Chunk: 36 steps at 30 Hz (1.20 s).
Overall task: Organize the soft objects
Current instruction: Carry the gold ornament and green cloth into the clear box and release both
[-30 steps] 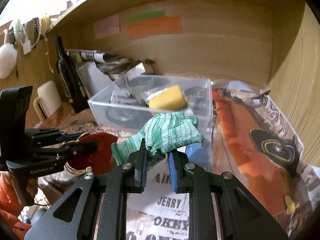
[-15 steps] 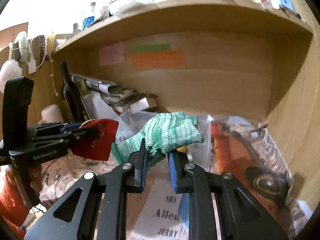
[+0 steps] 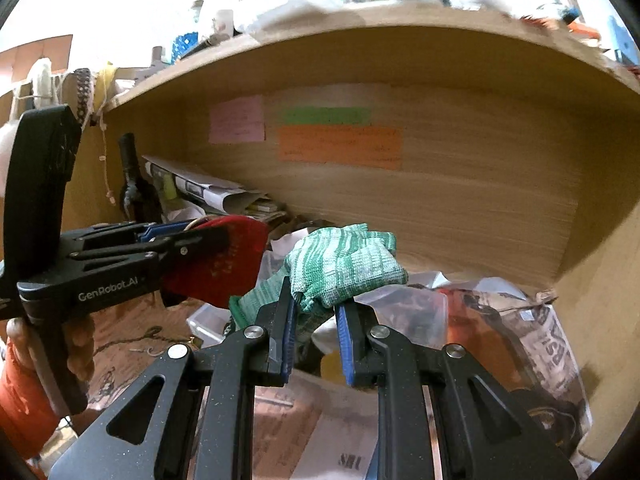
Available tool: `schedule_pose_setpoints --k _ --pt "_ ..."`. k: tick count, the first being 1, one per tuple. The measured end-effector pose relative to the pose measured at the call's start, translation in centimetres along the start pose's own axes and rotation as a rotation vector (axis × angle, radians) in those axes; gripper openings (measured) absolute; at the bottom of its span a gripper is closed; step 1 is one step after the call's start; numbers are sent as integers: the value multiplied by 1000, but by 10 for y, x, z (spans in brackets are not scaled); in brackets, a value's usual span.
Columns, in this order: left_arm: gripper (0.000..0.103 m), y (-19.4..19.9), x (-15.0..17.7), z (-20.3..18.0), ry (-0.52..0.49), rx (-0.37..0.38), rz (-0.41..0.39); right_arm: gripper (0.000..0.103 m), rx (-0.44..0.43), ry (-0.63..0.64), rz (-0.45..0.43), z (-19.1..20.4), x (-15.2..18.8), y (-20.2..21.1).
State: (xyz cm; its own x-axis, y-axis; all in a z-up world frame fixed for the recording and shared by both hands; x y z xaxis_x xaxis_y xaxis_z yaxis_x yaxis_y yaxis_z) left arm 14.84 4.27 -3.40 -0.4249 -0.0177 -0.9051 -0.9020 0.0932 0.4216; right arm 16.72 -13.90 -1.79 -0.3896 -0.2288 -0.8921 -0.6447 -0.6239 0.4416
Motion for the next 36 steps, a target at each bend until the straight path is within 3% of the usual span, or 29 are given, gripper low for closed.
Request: schedule_pose_setpoints --k 18,27,29,33,36 --pt "26 -94 27 22 43 -18 201 17 27 -50 197 -23 23 -83" --pt "38 -110 35 20 46 -10 254 19 37 -61 243 -29 29 -95" --pt "46 -109 36 20 50 -9 255 22 41 -56 248 -29 29 -95" --pt "53 -102 34 19 50 -5 247 40 40 -52 244 -28 26 -91" --pt "57 -92 31 16 50 3 233 43 41 -46 229 -26 22 -84"
Point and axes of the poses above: each gripper's, at about its wrist camera, not at the fingertips, and y roughly against the way its jaws point, z to its left, x to its underside, the point moved 2 cm from there along -y, roughly the way its jaws point, and after that the axes turned 3 degrees about -y, right-handed, at the moved point
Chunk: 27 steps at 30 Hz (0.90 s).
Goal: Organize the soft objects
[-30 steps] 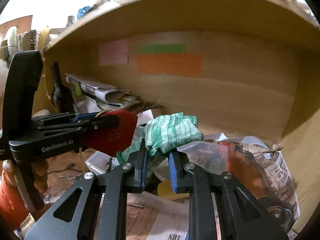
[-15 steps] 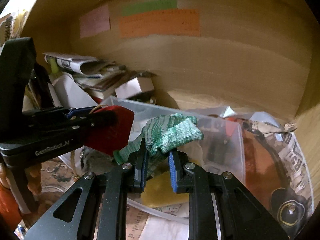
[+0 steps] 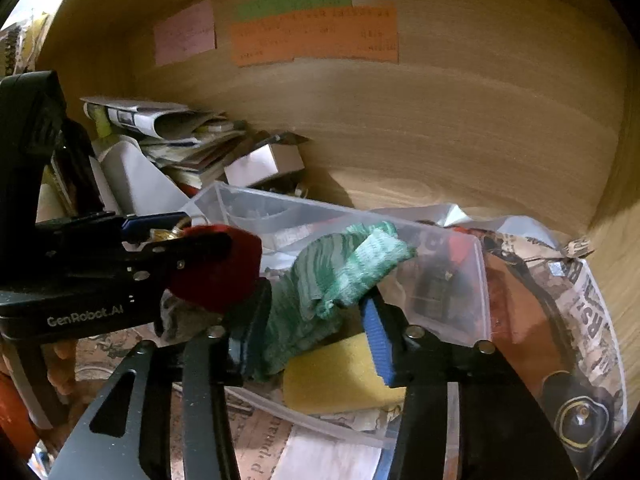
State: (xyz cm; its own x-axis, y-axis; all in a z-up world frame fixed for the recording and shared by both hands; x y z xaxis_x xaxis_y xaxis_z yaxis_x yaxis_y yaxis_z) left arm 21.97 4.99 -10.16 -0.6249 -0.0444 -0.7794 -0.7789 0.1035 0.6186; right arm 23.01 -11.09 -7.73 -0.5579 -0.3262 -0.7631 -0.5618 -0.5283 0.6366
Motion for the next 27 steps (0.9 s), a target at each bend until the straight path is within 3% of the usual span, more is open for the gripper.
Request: schedule_pose_setpoints --k 17,27 --pt "64 109 -6 -23 -59 -20 -256 47 -17 10 -236 9 -16 98" --pt "82 166 2 -36 -83 -35 -394 65 -29 8 -369 18 -14 150"
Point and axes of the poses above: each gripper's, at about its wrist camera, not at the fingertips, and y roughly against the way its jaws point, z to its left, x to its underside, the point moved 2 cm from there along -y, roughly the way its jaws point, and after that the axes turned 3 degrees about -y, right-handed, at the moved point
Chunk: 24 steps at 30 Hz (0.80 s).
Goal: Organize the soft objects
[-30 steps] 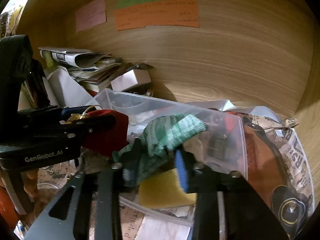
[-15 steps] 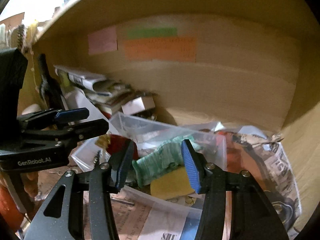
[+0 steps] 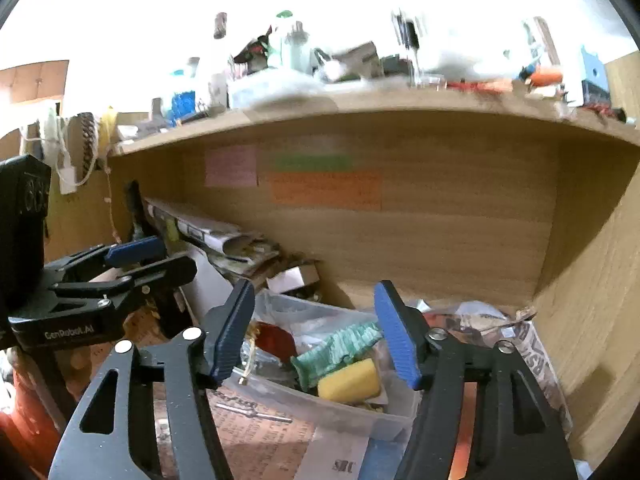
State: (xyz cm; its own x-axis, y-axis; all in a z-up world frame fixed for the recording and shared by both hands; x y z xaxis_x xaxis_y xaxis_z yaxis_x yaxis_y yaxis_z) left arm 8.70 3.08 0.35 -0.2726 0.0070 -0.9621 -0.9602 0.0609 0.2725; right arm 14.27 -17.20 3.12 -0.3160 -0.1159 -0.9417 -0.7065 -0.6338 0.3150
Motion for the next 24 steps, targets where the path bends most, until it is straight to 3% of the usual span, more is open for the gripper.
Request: schedule_pose_setpoints --k 3,11,18,24 --pt "87 10 0 0 8 0 -18 75 4 0 -19 3 0 7" --pt "102 21 2 0 26 -18 -31 86 5 -9 -28 5 3 16" --pt "102 21 6 1 21 -27 -24 97 10 -26 -30 3 6 17" --pt "103 22 7 -1 19 -31 -24 99 16 -28 -35 3 7 17"
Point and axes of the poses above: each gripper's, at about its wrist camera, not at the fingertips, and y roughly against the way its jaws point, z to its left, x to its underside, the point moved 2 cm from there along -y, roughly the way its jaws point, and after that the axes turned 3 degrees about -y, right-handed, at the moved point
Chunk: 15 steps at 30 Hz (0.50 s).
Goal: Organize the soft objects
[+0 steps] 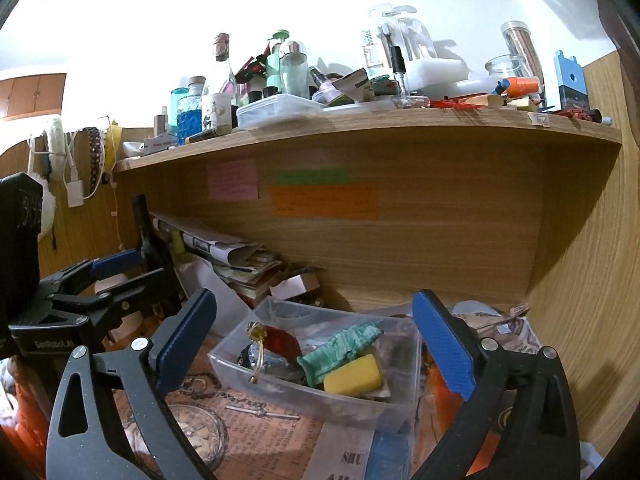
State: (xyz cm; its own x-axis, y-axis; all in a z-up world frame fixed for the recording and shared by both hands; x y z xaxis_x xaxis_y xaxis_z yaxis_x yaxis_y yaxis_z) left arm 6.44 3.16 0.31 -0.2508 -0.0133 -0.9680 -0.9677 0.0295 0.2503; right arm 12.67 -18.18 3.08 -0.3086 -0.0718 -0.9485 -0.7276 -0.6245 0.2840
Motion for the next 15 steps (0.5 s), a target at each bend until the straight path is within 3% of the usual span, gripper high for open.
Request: schedule_pose_setpoints --k 15 --pt "103 -4 3 1 -5 8 10 102 0 3 -4 0 1 -1"
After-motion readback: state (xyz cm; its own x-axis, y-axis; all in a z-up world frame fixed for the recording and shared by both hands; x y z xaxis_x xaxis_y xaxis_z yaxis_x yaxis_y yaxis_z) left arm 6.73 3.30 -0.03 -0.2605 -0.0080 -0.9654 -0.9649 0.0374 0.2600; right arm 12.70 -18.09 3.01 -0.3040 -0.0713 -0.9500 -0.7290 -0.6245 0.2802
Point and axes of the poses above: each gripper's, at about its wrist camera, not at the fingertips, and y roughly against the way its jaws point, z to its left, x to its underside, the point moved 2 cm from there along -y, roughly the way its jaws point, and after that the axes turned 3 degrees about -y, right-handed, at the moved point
